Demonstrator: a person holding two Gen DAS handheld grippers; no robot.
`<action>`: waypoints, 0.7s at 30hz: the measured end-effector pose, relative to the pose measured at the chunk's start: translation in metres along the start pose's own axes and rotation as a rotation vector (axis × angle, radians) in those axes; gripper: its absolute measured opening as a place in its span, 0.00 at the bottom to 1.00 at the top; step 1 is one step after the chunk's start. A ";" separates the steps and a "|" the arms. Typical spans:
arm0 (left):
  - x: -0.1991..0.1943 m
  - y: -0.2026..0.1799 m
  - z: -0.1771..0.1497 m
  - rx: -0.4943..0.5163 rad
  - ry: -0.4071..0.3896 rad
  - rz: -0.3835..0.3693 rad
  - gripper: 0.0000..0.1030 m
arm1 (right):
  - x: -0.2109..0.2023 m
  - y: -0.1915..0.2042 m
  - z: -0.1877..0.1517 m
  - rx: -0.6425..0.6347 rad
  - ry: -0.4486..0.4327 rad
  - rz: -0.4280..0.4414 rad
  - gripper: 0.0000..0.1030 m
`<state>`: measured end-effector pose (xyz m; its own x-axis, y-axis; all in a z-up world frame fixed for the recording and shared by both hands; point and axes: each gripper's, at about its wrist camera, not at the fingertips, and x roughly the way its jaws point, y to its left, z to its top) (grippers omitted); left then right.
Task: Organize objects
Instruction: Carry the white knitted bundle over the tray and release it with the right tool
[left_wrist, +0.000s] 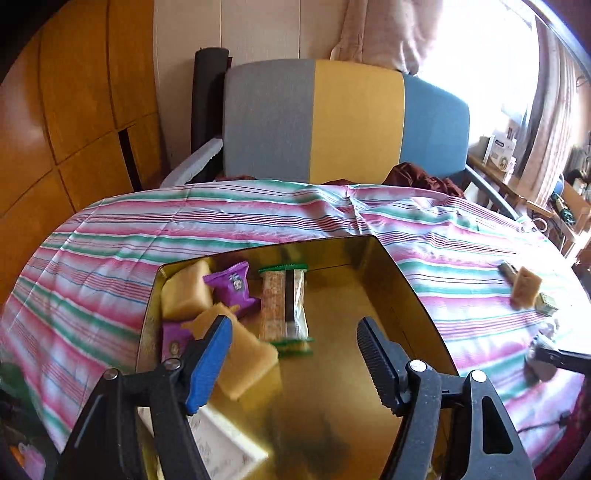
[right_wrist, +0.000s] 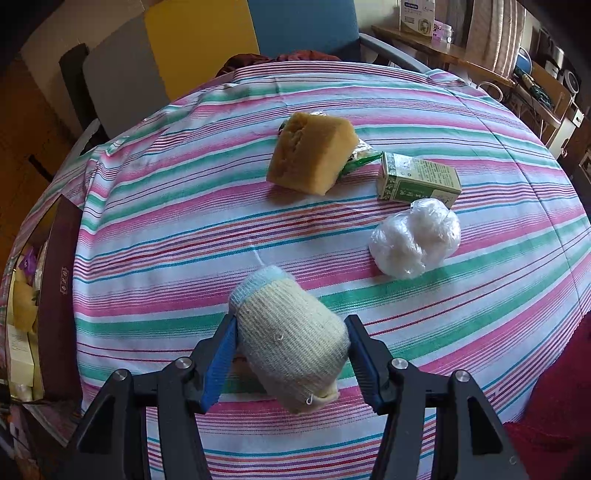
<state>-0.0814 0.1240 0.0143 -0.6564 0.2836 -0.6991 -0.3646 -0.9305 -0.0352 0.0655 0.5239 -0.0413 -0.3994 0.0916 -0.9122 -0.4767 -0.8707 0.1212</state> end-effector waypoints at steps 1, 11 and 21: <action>-0.004 0.001 -0.003 -0.006 -0.002 -0.003 0.69 | 0.000 0.001 0.000 -0.002 0.000 -0.003 0.57; -0.024 0.011 -0.024 -0.028 -0.017 0.008 0.69 | -0.001 0.006 -0.002 -0.019 -0.003 -0.022 0.57; -0.030 0.019 -0.035 -0.043 -0.014 0.006 0.69 | -0.004 0.014 -0.005 -0.012 0.010 0.016 0.57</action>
<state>-0.0452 0.0897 0.0097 -0.6675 0.2813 -0.6894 -0.3321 -0.9412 -0.0625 0.0645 0.5093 -0.0382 -0.3992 0.0727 -0.9140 -0.4604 -0.8779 0.1313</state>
